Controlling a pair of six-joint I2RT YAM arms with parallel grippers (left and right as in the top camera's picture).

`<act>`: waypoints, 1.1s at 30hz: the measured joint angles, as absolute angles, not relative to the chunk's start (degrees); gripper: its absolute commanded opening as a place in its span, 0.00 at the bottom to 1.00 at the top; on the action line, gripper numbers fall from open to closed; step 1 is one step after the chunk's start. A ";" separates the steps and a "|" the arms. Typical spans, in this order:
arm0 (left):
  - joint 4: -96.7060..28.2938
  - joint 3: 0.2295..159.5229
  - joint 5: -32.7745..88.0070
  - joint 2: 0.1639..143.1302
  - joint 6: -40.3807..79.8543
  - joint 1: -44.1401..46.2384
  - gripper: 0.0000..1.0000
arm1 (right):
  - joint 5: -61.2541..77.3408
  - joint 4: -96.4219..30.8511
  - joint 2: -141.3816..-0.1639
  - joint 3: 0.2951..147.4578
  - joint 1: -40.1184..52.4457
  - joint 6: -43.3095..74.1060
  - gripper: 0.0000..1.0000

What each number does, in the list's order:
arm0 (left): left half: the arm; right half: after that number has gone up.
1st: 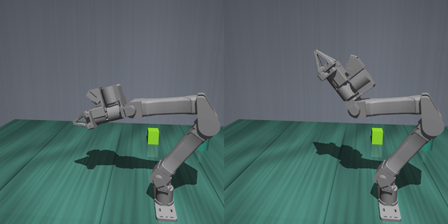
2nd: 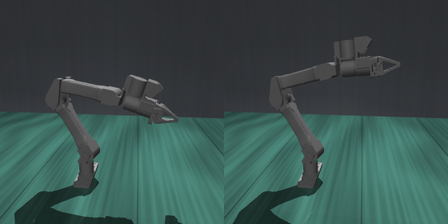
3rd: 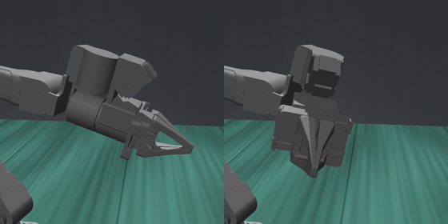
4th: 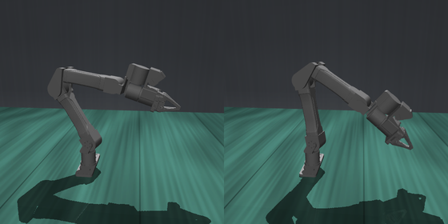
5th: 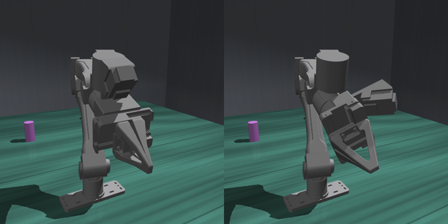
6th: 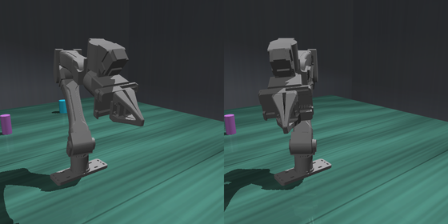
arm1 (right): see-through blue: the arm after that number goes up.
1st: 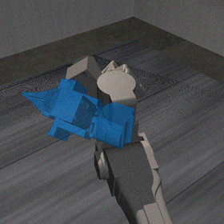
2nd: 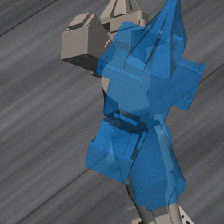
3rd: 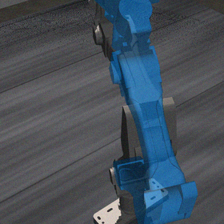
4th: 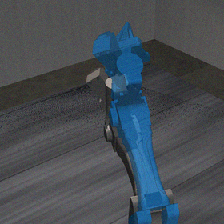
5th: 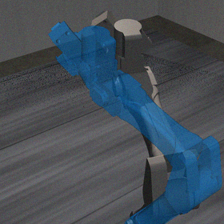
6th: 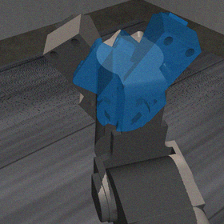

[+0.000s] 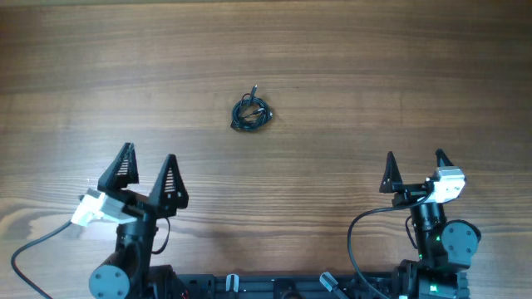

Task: Untangle cables
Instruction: 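Move the left gripper forward and over the coiled black cable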

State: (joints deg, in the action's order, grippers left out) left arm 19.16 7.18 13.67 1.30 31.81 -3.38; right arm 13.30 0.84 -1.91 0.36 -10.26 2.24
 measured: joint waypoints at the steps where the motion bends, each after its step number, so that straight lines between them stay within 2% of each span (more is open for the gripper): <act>1: 19.18 7.86 13.72 1.83 33.87 -3.38 1.00 | 13.30 0.82 -1.91 0.36 -10.26 2.24 1.00; 8: 19.33 14.52 14.06 11.99 39.18 -3.38 1.00 | 13.30 0.84 -1.93 0.36 -10.22 2.22 1.00; 21: 18.96 36.47 15.14 48.60 40.18 -3.38 1.00 | 13.30 0.84 -2.09 0.36 -10.17 2.24 1.00; 33: 15.29 50.30 23.40 64.71 40.16 -3.38 1.00 | 13.30 0.84 -2.09 0.36 -10.17 2.24 1.00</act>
